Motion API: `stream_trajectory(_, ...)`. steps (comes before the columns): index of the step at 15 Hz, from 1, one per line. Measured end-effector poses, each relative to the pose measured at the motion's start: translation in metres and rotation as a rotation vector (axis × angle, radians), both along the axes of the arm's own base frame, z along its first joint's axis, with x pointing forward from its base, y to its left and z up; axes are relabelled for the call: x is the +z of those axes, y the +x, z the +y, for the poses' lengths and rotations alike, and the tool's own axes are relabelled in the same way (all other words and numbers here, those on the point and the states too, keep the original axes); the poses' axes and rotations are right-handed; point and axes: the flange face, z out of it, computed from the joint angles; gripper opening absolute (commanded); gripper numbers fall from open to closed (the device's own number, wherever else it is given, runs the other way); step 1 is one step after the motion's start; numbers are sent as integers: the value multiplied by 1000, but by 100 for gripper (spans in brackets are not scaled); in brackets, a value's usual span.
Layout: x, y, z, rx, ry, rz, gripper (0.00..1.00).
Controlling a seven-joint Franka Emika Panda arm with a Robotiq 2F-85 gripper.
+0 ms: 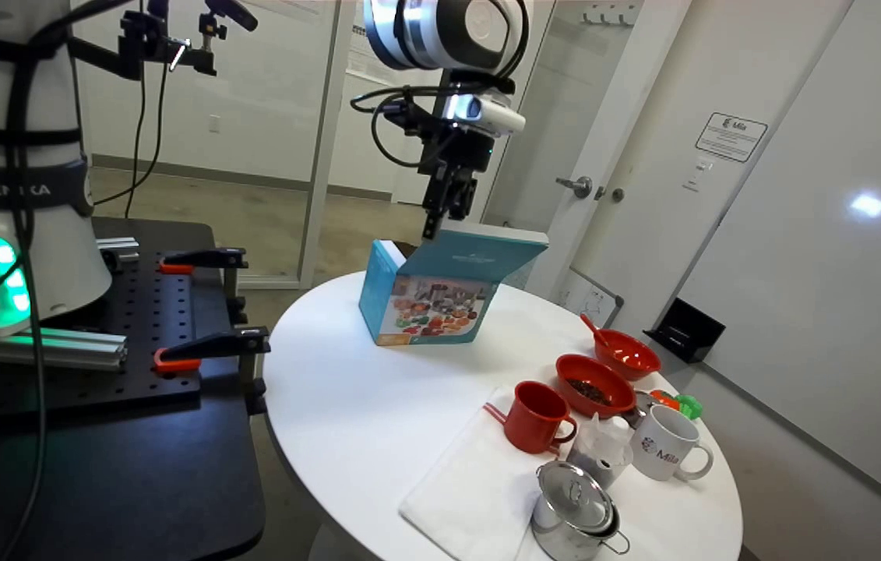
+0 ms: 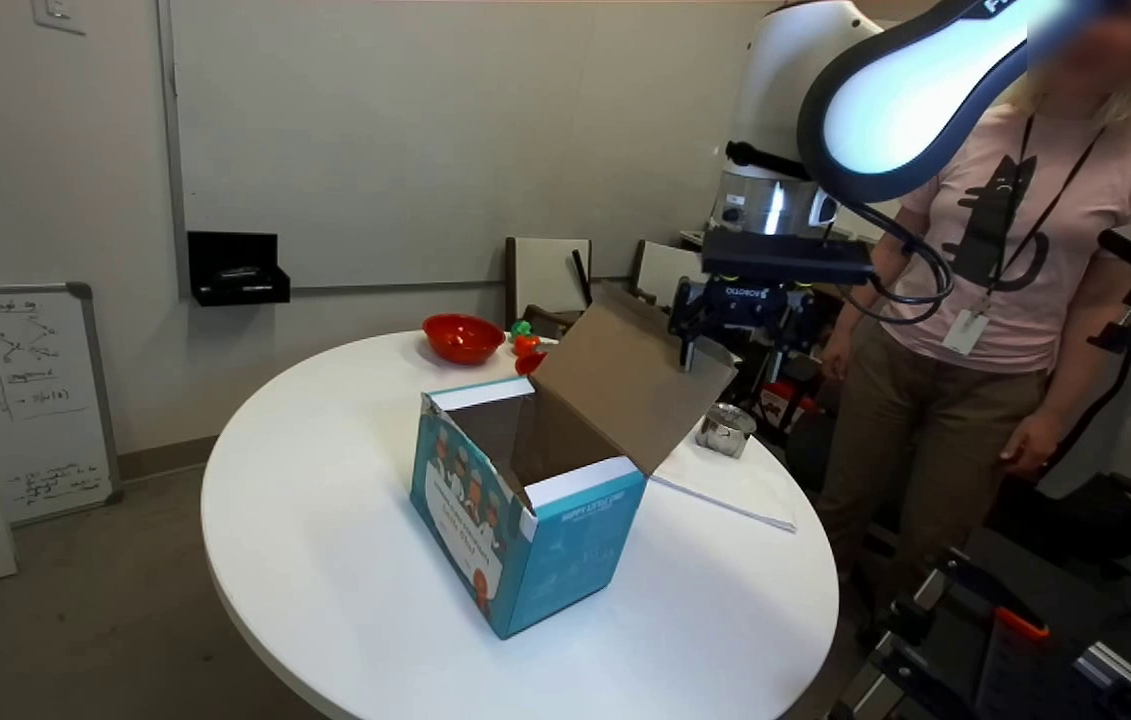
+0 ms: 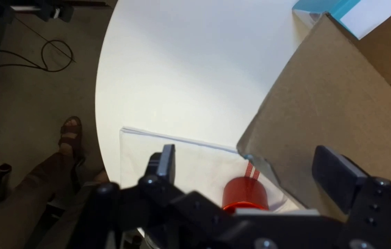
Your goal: Open the lid of the box then put the red cup in the box
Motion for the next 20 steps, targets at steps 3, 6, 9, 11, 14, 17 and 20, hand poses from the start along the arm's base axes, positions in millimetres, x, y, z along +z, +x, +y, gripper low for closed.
stream_trajectory(3, -26, 0, -10, -14, 5, 12, 100)
stream_trajectory(6, -45, -1, -22, -33, 5, 23, 100)
stream_trajectory(9, -52, 3, -28, -43, 1, 28, 100)
stream_trajectory(11, -55, 5, -29, -48, 1, 28, 100)
stream_trajectory(14, -63, 6, -33, -76, 15, 20, 100)
stream_trajectory(17, -80, 2, -41, -126, 35, 22, 100)
stream_trajectory(20, -102, -2, -45, -167, 53, 30, 100)
